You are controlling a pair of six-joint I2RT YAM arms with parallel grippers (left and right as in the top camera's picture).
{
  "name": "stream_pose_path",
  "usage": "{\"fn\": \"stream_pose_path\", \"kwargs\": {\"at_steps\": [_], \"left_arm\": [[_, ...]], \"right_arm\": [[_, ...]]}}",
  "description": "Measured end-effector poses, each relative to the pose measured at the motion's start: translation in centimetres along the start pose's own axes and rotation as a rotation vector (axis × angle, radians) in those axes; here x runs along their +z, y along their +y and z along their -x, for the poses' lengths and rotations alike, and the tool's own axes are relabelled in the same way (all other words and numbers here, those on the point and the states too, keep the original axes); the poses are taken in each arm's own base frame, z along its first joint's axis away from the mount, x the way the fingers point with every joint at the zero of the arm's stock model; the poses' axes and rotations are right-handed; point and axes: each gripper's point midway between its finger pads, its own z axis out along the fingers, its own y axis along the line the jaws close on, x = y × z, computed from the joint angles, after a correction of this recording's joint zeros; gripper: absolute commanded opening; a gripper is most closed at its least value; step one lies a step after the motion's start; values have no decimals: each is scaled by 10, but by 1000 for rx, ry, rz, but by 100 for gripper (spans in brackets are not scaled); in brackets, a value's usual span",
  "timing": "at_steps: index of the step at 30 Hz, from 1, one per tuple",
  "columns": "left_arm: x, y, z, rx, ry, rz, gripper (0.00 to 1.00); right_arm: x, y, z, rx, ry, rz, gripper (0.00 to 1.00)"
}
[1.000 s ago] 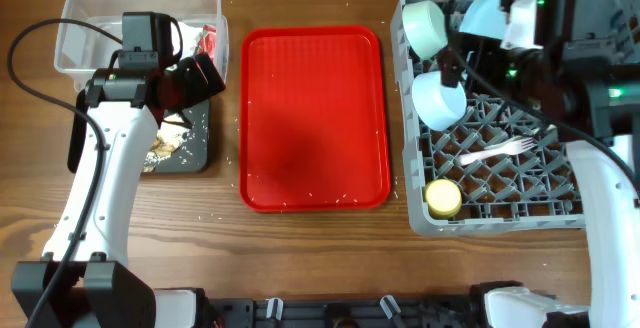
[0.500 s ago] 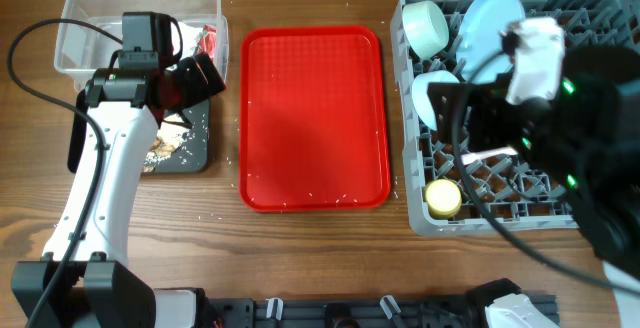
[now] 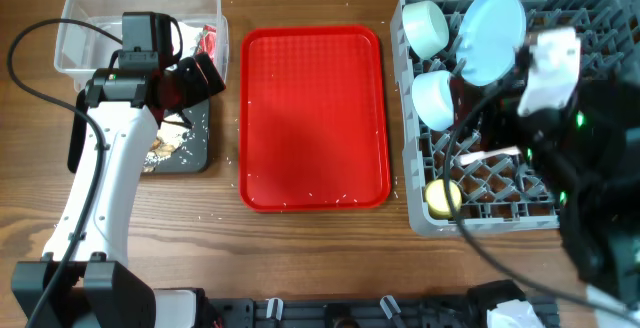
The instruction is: Sort waste into correct bins and load items into the dishwasher rack
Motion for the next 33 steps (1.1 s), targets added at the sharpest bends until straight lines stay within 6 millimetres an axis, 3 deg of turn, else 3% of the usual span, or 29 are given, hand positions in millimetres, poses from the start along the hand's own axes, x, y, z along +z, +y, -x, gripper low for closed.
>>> {"fn": "stream_pose_path", "kwargs": {"at_steps": [2, 4, 7, 9, 11, 14, 21, 33], "left_arm": [[0, -1, 0, 0, 0, -3, 100], [0, -1, 0, 0, 0, -3, 100], [0, -1, 0, 0, -1, -3, 100], [0, -1, 0, 0, -1, -4, 100], [0, -1, 0, 0, 1, -3, 100], [0, -1, 0, 0, 0, -3, 100], [0, -1, 0, 0, 0, -3, 100], [0, -1, 0, 0, 0, -3, 100]], "right_arm": [[-2, -10, -30, -19, -73, -12, 100], [-1, -12, -43, -43, -194, -7, 100], [10, -12, -98, -64, -271, 4, 100], [16, -11, -118, -73, -310, 9, 100], [27, -10, -156, -76, -319, 13, 100], [31, -9, -181, -83, -357, 15, 100], [33, -9, -196, -92, -402, 15, 100], [34, -9, -197, -91, -400, 16, 100]]}}
